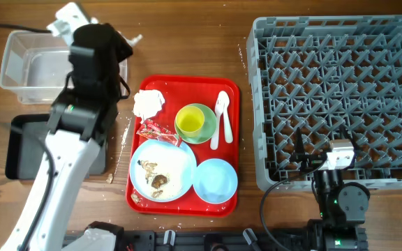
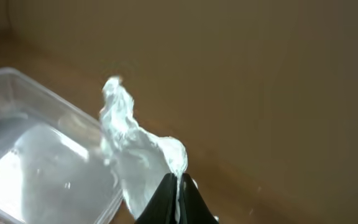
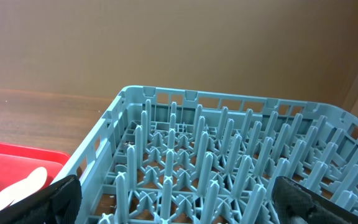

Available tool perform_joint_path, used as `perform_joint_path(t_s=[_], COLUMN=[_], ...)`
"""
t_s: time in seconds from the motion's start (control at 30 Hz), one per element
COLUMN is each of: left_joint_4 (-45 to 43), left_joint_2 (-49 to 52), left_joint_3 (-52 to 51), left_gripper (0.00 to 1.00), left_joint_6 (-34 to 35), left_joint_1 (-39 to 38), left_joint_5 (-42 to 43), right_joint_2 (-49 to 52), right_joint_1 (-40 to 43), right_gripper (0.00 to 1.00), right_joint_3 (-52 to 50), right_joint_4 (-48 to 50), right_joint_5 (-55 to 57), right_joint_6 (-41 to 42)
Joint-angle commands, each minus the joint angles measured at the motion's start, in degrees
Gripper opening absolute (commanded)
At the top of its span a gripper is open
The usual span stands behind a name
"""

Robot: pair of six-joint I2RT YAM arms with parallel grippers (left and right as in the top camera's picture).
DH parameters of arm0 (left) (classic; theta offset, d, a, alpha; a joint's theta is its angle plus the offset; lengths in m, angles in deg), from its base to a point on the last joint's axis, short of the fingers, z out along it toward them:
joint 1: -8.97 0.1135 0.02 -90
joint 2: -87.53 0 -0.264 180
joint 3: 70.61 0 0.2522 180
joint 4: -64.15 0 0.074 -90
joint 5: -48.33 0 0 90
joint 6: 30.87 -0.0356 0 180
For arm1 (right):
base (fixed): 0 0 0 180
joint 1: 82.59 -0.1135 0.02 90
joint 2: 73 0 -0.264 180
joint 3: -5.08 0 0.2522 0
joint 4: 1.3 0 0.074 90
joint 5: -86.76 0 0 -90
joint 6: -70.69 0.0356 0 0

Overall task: Sort waste into correct bins and load items into the dishwasher rack
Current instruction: 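Carry the tissue left and drop it into the clear plastic bin, then return the left gripper to the tray and grasp the remaining tissue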

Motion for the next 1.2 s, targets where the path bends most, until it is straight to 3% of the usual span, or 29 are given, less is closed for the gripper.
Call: perform_joint_path(t_s=[0.0,0.23,0.27,0.3,0.33,0.43,0.53,0.7,0.77,1.17], left_joint_4=[-0.4,-1.5,-1.2,-0.7,-0.1,2.3,2.8,8.2,10.8,28.2], left_joint_2=[-0.1,10.6,11.9,13.7,14.8,15.6,13.6,8.4,8.2,14.4], left_joint_3=[0.8,0.8,0.8,0.8,0.8,0.8,0.8,0.8,0.8,0.7], left_gripper=[0.04,0.08,0.14,0.40,0.56,0.81,0.85,0.87,0.87,0.71], left_joint_6=[-0.2,-0.2,-0.2,-0.2,-0.2,-0.2,-0.2,-0.2,-0.2,0.0], left_joint_1=[2.9,16.6,17.8,19.1,19.7,20.0,18.8,14.3,12.5,2.6], left_joint_5=[-2.9,-2.9,-2.8,-2.6,-2.2,-1.2,3.9,25.2,28.8,28.1], right_joint_2=[-0.3,-0.3,-0.3,-0.3,-0.3,-0.3,-0.3,-0.3,-0.3,-0.3], right_joint_1=[0.3,0.3,0.3,0.3,0.3,0.3,0.3,0.3,0.3,0.3], right_gripper=[1.00,1.00,0.99,1.00,1.00,1.00,1.00,1.00,1.00,1.00], right_joint_3=[0.0,0.0,-0.1,0.0,0.0,0.0,-0.1,0.0,0.0,0.0], right_joint_4=[0.2,0.2,0.2,0.2,0.2,0.2,0.2,0.2,0.2,0.2], right_joint_5=[0.7,0.7,0.7,0.7,0.7,0.7,0.7,0.7,0.7,0.7], right_joint_6=[-0.5,-0.5,-0.5,-0.5,-0.5,-0.5,-0.5,-0.5,-0.5,-0.5])
